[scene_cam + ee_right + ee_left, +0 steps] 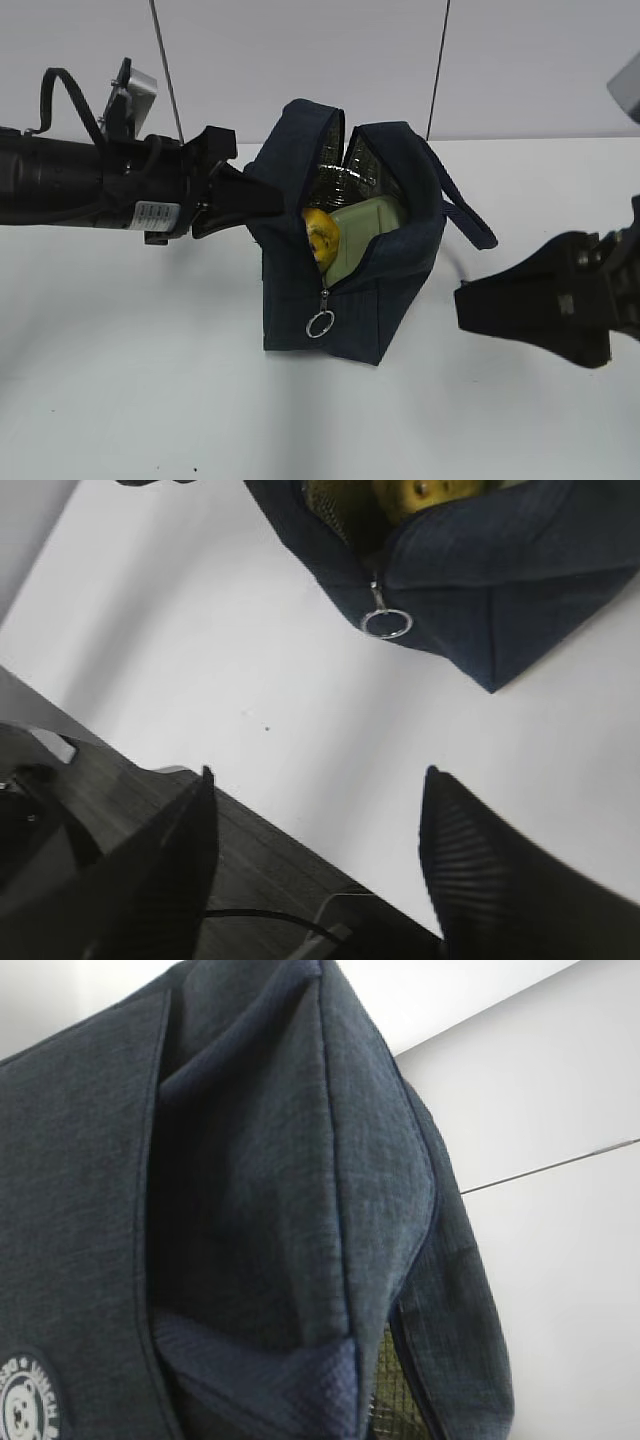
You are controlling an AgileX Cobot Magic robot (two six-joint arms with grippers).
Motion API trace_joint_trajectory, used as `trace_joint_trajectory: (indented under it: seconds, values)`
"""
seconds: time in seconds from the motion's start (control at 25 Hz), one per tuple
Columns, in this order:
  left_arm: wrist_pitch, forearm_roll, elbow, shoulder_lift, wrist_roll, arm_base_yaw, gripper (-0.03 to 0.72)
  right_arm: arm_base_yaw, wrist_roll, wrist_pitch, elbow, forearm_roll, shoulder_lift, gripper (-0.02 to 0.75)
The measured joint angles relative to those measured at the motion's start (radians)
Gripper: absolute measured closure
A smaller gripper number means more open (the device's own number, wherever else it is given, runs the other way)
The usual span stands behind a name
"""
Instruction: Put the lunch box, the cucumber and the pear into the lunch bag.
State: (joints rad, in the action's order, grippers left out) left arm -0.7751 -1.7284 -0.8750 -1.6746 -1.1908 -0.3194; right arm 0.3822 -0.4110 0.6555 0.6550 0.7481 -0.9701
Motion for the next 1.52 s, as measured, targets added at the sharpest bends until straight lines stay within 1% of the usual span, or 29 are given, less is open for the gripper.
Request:
trace_joint_trajectory:
  seconds: [0.08, 0.2, 0.32, 0.44, 0.52, 0.6, 0.72, 1.08, 1.2, 1.44, 1.52]
  values:
    - [-0.001, 0.0, 0.0, 0.0, 0.0, 0.0, 0.707, 0.0, -0.103, -0.037, -0.06, 0.156, 0.004, 0.244]
    - [-0.001, 0.0, 0.0, 0.0, 0.0, 0.0, 0.707, 0.0, -0.31, -0.084, -0.144, 0.384, 0.004, 0.245]
    - [-0.001, 0.0, 0.0, 0.0, 0.0, 0.0, 0.707, 0.0, -0.521, -0.113, -0.207, 0.569, 0.004, 0.25]
    - [-0.001, 0.0, 0.0, 0.0, 0.0, 0.0, 0.707, 0.0, -0.773, -0.126, -0.246, 0.71, 0.004, 0.261]
    - [-0.001, 0.0, 0.0, 0.0, 0.0, 0.0, 0.707, 0.0, -0.92, -0.136, -0.26, 0.769, 0.004, 0.27]
    - [-0.001, 0.0, 0.0, 0.0, 0.0, 0.0, 0.707, 0.0, -1.013, -0.156, -0.264, 0.799, 0.004, 0.277]
    - [-0.001, 0.0, 0.0, 0.0, 0.0, 0.0, 0.707, 0.0, -1.058, -0.173, -0.264, 0.813, 0.004, 0.28]
    - [-0.001, 0.0, 0.0, 0.0, 0.0, 0.0, 0.707, 0.0, -1.069, -0.181, -0.264, 0.82, 0.004, 0.281]
    - [-0.001, 0.0, 0.0, 0.0, 0.0, 0.0, 0.707, 0.0, -1.07, -0.158, -0.264, 0.826, -0.002, 0.283]
    - [-0.002, 0.0, 0.0, 0.0, 0.0, 0.0, 0.706, 0.0, -1.13, -0.127, -0.264, 0.83, -0.124, 0.288]
    - [-0.002, 0.0, 0.0, 0.0, 0.0, 0.0, 0.692, 0.0, -1.152, -0.118, -0.264, 0.841, -0.179, 0.288]
